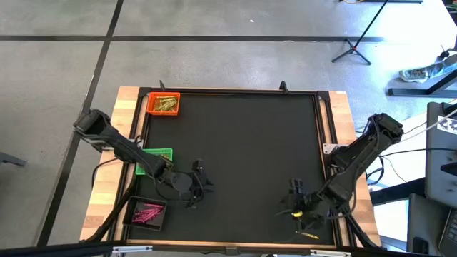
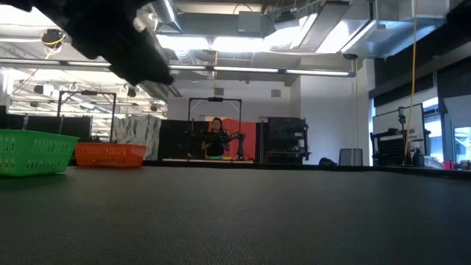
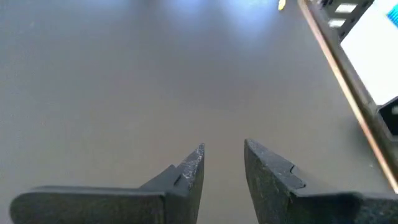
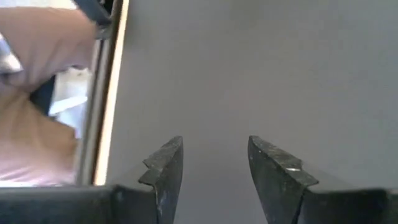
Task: Sort crayons
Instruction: Put the yellow crayon into the green bin
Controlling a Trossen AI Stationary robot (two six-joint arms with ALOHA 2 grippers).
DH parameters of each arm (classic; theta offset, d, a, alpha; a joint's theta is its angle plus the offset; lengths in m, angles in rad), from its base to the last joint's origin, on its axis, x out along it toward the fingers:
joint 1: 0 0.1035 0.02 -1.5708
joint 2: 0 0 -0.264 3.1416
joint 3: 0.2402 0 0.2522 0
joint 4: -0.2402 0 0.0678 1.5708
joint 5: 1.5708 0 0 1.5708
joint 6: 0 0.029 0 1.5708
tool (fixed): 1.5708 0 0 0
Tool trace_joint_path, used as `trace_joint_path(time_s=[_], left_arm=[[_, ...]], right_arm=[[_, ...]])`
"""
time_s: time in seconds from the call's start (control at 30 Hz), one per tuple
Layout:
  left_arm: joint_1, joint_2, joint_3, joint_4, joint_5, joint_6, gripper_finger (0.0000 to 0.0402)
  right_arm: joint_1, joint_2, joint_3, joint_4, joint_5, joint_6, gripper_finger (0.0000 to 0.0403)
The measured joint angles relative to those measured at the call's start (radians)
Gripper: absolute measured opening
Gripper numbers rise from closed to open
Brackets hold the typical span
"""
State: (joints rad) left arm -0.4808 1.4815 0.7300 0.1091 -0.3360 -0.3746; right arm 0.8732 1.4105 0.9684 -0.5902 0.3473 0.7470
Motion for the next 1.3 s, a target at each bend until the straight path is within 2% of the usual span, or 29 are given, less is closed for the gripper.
trace_joint_path(time_s=[0.17, 0.27, 0.5, 0.7, 0.93, 1.2, 1.3], left_arm=[[-0.001, 0.083, 0.000, 0.138, 0.004, 0.030, 0.0098], [0.003, 0.106, 0.000, 0.172, 0.004, 0.045, 0.0098], [0.003, 0.113, 0.000, 0.177, -0.066, 0.084, 0.0098], [0.003, 0.113, 0.000, 0.177, -0.123, 0.146, 0.0098], [0.004, 0.113, 0.000, 0.178, -0.145, 0.150, 0.0098], [0.025, 0.112, 0.000, 0.177, -0.147, 0.150, 0.0098], [0.035, 0.112, 0.000, 0.177, -0.146, 0.154, 0.0098]], right_arm=[[0.076, 0.000, 0.011, -0.035, -0.079, 0.223, 0.0177], [0.134, 0.018, 0.012, -0.033, -0.089, 0.363, 0.0177], [0.266, 0.100, 0.012, -0.036, -0.141, 0.694, 0.0177], [0.341, 0.169, 0.012, -0.101, -0.271, 0.934, 0.0177], [0.366, 0.241, 0.012, 0.016, -0.256, 0.999, 0.0177], [0.364, 0.330, 0.014, 0.020, -0.249, 0.947, 0.0177], [0.364, 0.336, 0.016, 0.001, -0.248, 0.947, 0.0164]])
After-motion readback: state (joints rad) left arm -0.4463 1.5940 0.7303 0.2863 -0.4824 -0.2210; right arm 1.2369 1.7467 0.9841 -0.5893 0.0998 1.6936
